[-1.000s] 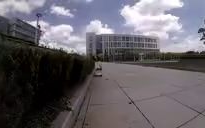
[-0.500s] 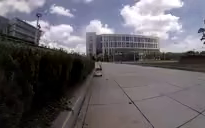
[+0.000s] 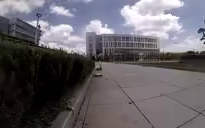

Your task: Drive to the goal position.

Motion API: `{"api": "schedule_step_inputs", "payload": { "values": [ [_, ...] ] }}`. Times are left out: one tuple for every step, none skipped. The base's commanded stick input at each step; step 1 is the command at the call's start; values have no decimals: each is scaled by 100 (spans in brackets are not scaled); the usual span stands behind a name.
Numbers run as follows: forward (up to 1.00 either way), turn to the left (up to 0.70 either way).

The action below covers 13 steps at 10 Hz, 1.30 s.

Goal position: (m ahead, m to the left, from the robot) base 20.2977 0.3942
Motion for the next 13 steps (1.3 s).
{"api": "schedule_step_inputs", "payload": {
  "values": [
    [4, 0],
    [4, 0],
    [2, 0],
    [1, 0],
    [3, 0],
    [4, 0],
    [4, 0],
    [4, 0],
    [4, 0],
    [4, 0],
    [4, 0],
    [4, 0],
    [4, 0]
  ]
}}
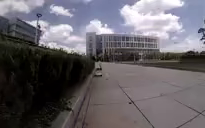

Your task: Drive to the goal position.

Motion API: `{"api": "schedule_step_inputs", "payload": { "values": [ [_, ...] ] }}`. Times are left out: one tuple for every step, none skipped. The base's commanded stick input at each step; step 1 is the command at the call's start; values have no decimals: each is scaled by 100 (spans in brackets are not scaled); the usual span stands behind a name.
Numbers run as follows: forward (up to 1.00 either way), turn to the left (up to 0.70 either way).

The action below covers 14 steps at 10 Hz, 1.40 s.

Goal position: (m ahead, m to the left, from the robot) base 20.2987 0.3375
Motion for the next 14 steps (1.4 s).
{"api": "schedule_step_inputs", "payload": {
  "values": [
    [4, 0],
    [3, 0],
    [1, 0],
    [3, 0],
    [4, 0],
    [4, 0],
    [4, 0],
    [4, 0],
    [4, 0],
    [4, 0],
    [4, 0],
    [4, 0],
    [4, 0],
    [4, 0]
  ]
}}
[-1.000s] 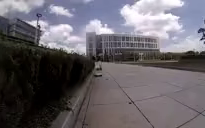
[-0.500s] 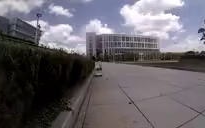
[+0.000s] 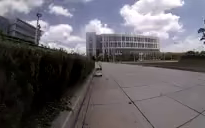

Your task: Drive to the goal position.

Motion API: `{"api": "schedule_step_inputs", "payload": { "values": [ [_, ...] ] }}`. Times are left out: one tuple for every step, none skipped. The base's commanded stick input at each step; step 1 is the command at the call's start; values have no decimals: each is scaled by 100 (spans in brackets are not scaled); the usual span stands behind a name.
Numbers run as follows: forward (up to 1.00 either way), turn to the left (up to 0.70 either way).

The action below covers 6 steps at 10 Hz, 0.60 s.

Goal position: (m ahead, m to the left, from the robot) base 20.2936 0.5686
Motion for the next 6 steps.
{"api": "schedule_step_inputs", "payload": {
  "values": [
    [4, 0],
    [4, 0],
    [4, 0],
    [4, 0],
    [4, 0],
    [4, 0]
  ]
}}
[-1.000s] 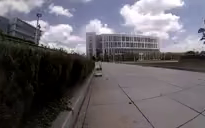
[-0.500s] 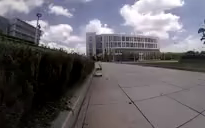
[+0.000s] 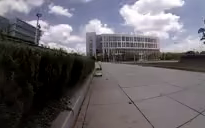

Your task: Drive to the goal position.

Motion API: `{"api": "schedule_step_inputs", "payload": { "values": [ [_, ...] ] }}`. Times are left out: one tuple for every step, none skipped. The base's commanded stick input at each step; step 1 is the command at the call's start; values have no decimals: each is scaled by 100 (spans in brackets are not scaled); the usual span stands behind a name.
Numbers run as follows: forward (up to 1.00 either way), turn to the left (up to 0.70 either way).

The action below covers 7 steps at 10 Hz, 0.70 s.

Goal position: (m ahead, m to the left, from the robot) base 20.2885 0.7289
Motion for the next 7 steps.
{"api": "schedule_step_inputs", "payload": {
  "values": [
    [4, 0],
    [4, 0],
    [4, 0],
    [4, 0],
    [4, 0],
    [4, 0],
    [4, 0]
  ]
}}
